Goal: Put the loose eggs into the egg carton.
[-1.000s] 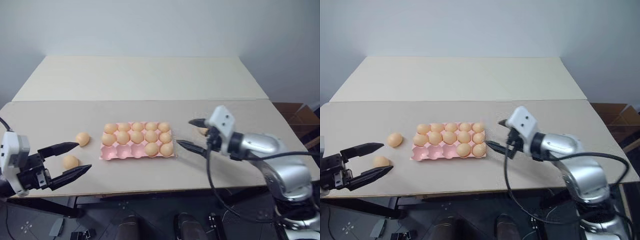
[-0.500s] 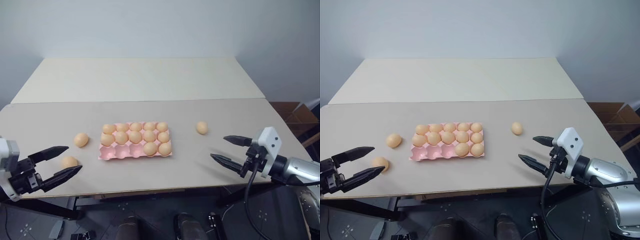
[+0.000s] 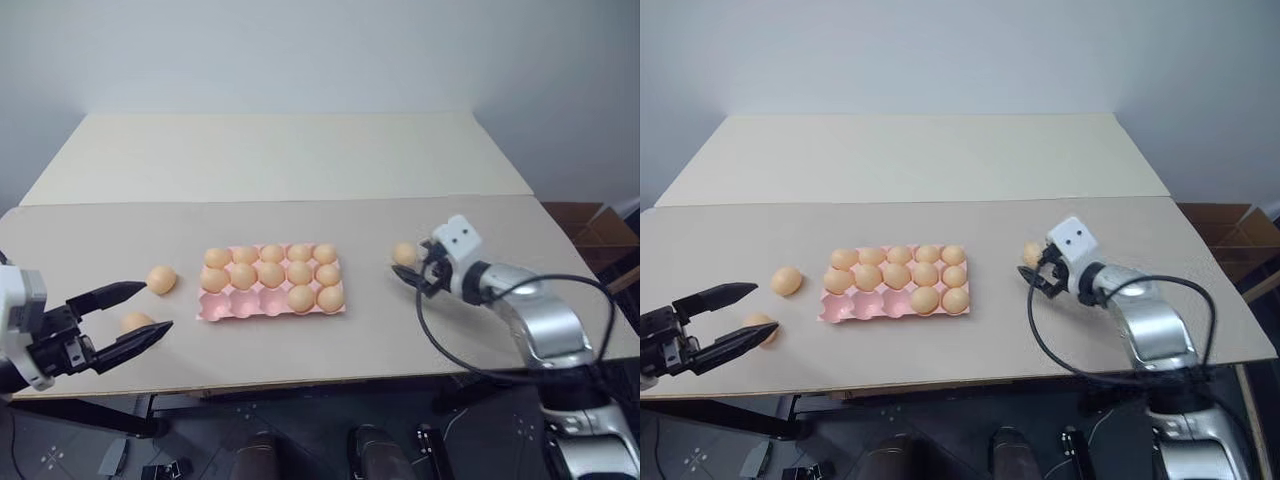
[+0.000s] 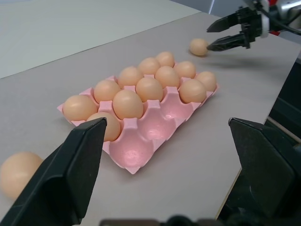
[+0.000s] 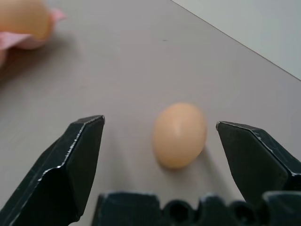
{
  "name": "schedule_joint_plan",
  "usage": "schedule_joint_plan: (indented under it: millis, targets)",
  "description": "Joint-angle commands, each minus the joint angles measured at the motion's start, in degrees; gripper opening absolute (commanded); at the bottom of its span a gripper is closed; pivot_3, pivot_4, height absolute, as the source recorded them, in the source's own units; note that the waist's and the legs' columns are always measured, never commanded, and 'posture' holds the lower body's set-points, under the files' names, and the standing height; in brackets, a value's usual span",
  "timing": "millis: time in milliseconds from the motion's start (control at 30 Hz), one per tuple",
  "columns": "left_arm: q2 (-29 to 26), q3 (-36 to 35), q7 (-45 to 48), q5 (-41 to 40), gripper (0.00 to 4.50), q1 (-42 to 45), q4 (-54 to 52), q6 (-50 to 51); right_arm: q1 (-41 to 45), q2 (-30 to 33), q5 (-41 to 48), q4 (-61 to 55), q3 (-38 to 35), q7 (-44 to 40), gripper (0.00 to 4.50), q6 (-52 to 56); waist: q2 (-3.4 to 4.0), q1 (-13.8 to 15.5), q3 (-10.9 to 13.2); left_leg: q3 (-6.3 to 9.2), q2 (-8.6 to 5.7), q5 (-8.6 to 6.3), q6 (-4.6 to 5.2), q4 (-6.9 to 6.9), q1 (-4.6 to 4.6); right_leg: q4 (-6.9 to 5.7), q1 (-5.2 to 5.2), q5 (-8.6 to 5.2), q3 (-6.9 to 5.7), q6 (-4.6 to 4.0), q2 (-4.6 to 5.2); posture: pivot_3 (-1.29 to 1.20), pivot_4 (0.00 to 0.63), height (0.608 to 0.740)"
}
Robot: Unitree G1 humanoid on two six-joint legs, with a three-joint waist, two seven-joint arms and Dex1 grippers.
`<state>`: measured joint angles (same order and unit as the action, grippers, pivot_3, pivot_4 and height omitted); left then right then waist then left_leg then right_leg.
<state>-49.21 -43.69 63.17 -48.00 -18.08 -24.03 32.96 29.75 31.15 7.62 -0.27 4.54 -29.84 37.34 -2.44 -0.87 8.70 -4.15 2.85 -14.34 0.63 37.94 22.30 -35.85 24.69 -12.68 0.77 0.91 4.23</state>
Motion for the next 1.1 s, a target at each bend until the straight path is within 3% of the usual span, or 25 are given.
schedule_joint_plan:
  millis: [33, 100, 200, 400, 533, 700, 833, 1033, 1100]
  targets:
    - [-0.8, -1.0, 0.3, -0.4, 4.50, -0.1, -1.0, -0.3, 2.8, -1.9, -2.5, 4.9, 0.4, 2.8, 4.46, -0.6, 0.00, 0.2, 0.0, 0.00, -0.01, 0.00, 0.00, -0.02, 0.02, 0.00, 0.01, 0.01, -0.01, 0.01, 0.01, 0.00, 0.150, 0.740]
    - [-0.6, -1.2, 0.1, -0.4, 4.50, -0.4, -1.3, -0.3, 4.3, -3.7, -4.1, 9.0, 1.0, 4.8, 4.46, -1.6, 0.00, 0.2, 0.0, 0.02, -0.02, -0.01, 0.02, -0.04, 0.07, 0.03, 0.03, 0.00, -0.07, 0.03, 0.05, 0.00, 0.150, 0.740]
    - [-0.4, -1.5, 0.0, -0.4, 4.50, -0.9, -1.8, -0.4, 5.8, -6.0, -4.1, 12.8, -0.3, 6.5, 3.86, -3.8, 0.00, 0.0, 0.0, -0.01, -0.03, -0.02, 0.02, -0.04, 0.06, 0.02, 0.04, 0.01, -0.03, 0.03, 0.07, 0.00, 0.150, 0.740]
    - [-0.3, -2.8, -0.2, -0.5, 4.50, -1.8, -2.5, -0.5, 5.3, -7.1, -3.0, 4.0, -1.1, 5.4, 1.93, -4.3, 0.03, -0.2, 0.0, 0.00, 0.00, 0.01, -0.01, -0.04, 0.00, -0.08, 0.04, 0.01, -0.02, 0.03, 0.02, 0.00, 0.150, 0.740]
    - [-0.4, -3.5, -0.1, -0.8, 4.50, -2.3, -2.8, -0.4, 5.5, -9.9, 0.6, -9.6, 0.5, 4.3, 1.93, 3.1, 0.03, -0.4, 0.0, 0.01, 0.06, 0.01, -0.01, -0.04, 0.01, -0.14, 0.11, 0.00, -0.02, 0.02, -0.03, 0.00, 0.150, 0.740]
    - [-0.5, -4.0, 0.0, -1.0, 4.50, -2.7, -3.1, 0.0, 7.2, -17.0, 1.6, -20.7, 10.4, 4.9, 1.93, 11.4, 0.05, -0.9, 0.0, 0.07, 0.11, 0.01, -0.02, -0.05, -0.01, -0.25, 0.15, 0.00, -0.04, -0.01, -0.08, 0.00, 0.150, 0.740]
    - [-0.5, -4.2, -0.3, -1.2, 4.50, -3.3, -3.6, 0.3, 8.3, -21.8, 0.6, -21.0, 18.1, 5.2, 1.93, 13.8, 0.05, -1.3, 0.0, 0.11, 0.10, 0.04, -0.07, -0.05, 0.00, -0.26, 0.18, 0.01, -0.05, -0.03, -0.03, 0.00, 0.150, 0.740]
    - [0.0, -5.6, -0.6, -1.7, 4.50, -4.8, -4.7, 0.6, 7.1, -22.4, -2.7, -17.4, 26.2, 5.3, 1.93, 12.1, -0.10, -1.2, -0.1, 0.12, 0.00, 0.06, -0.10, -0.05, 0.02, -0.21, 0.16, 0.01, -0.09, -0.03, 0.11, 0.00, 0.150, 0.740]
    - [0.1, -6.0, -0.7, -1.9, 4.50, -5.5, -5.0, 0.6, 7.2, -22.4, -3.2, -16.9, 27.7, 4.6, 2.59, 12.2, -0.11, -1.3, -0.1, 0.12, 0.00, 0.06, -0.11, -0.05, 0.02, -0.21, 0.17, 0.01, -0.09, -0.03, 0.11, 0.00, 0.150, 0.740]
